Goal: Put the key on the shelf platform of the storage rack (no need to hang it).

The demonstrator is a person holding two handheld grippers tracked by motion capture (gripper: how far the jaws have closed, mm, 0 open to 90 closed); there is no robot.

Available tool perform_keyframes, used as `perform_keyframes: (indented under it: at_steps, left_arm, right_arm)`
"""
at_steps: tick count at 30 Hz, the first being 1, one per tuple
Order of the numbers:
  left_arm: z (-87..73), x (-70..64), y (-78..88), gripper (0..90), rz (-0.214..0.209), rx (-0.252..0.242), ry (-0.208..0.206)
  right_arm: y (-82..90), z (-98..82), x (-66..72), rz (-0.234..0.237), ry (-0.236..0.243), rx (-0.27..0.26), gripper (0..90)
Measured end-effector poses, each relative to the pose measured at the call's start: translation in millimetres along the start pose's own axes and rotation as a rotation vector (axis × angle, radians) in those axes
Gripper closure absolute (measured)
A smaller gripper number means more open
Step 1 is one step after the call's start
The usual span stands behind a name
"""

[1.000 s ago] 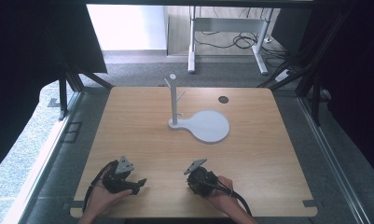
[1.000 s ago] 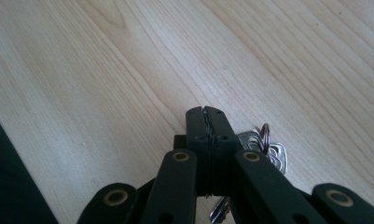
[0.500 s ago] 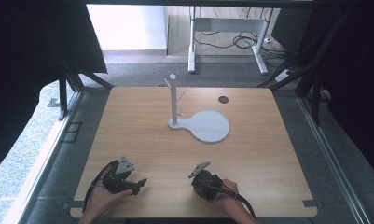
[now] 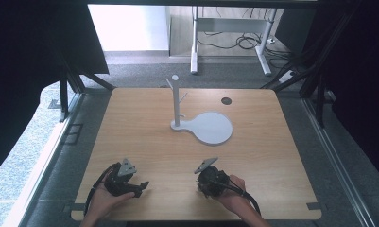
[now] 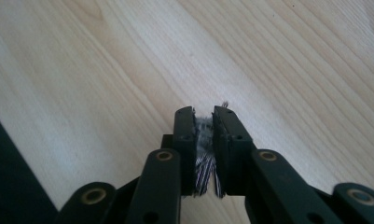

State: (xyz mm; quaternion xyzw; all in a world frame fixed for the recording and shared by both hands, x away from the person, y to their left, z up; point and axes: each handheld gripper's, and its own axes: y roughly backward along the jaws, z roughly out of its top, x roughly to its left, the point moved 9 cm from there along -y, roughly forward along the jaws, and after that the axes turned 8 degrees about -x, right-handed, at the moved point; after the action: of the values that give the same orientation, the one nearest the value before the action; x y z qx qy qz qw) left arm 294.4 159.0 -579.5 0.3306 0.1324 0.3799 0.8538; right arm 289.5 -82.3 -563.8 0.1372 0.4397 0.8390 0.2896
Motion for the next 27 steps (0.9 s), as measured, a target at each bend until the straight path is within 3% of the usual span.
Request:
perform_keyframes:
  at_steps: [12, 21, 27]
  left_arm:
    - [-0.7, 3.0, 1.5, 21.8, 0.001, -0.001, 0.007]
    - [-0.6, 0.1, 0.1, 21.7, -0.003, 0.004, 0.0]
    - [-0.5, 0.7, 0.3, 21.8, -0.001, 0.003, 0.002]
  right_arm:
    - [-18.6, 2.3, -17.3, 0.0, -0.068, 0.044, 74.6]
    - [-21.3, 2.0, -15.3, 0.021, -0.092, 0.054, 76.7]
    - [-21.2, 1.1, -14.9, 0.033, -0.093, 0.063, 83.8]
